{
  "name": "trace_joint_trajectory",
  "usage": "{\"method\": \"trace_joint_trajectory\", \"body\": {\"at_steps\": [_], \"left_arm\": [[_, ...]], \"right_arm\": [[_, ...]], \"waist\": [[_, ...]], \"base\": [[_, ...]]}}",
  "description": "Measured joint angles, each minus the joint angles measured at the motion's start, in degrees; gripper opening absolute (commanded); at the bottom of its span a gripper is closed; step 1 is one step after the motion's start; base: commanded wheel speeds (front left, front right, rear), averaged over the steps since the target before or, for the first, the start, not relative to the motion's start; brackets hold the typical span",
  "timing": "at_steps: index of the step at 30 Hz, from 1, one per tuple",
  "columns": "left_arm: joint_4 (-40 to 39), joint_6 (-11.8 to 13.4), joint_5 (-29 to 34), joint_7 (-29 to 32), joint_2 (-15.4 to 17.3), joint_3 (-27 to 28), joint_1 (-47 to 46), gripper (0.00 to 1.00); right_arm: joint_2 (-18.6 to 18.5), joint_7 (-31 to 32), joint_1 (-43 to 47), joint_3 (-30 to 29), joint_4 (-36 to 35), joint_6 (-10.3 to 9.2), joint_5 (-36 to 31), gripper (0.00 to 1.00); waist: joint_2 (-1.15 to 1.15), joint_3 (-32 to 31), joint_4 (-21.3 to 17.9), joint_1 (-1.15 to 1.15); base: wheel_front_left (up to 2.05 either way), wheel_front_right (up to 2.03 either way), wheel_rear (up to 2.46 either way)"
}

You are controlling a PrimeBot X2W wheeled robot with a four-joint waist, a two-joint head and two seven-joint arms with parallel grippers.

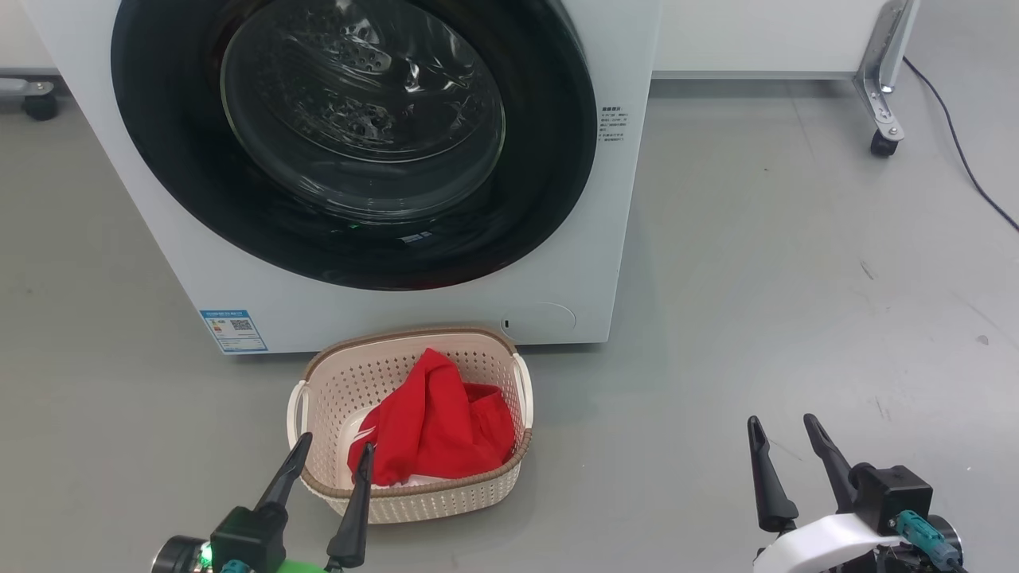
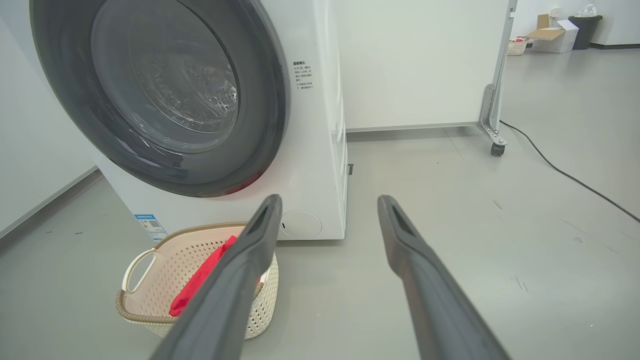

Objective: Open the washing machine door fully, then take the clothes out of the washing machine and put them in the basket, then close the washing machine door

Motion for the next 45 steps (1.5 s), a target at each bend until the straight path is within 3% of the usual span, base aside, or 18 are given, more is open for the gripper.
{"method": "trace_joint_trajectory", "body": {"at_steps": [24,25,34,45], "left_arm": [[-0.6,0.1,0.0,0.4,0.0,-0.6,0.0,1.0],[-0.6,0.2,0.0,0.4,0.0,-0.6,0.0,0.0],[1.9,0.2,-1.3,0.4,-0.5,-0.9,1.3,0.0],[1.2,-0.5,-11.7,2.0,-0.6,0.5,1.3,0.0]], "right_arm": [[0.1,0.0,1.8,0.4,-2.1,-0.69,0.0,1.0],[0.1,0.0,1.9,0.4,-2.2,-0.73,0.0,0.0],[0.7,0.1,3.2,0.5,0.3,-0.65,1.5,0.0],[0.7,1.6,3.1,-0.4,-0.6,-0.24,11.6,0.0]], "waist": [[0.0,0.3,0.3,0.0],[0.0,0.3,0.3,0.0],[0.0,0.4,0.2,0.0],[0.0,0.5,-0.2,0.0]], "base": [[0.0,0.0,0.0],[0.0,0.0,0.0],[0.0,0.0,0.0],[0.0,0.0,0.0]]}}
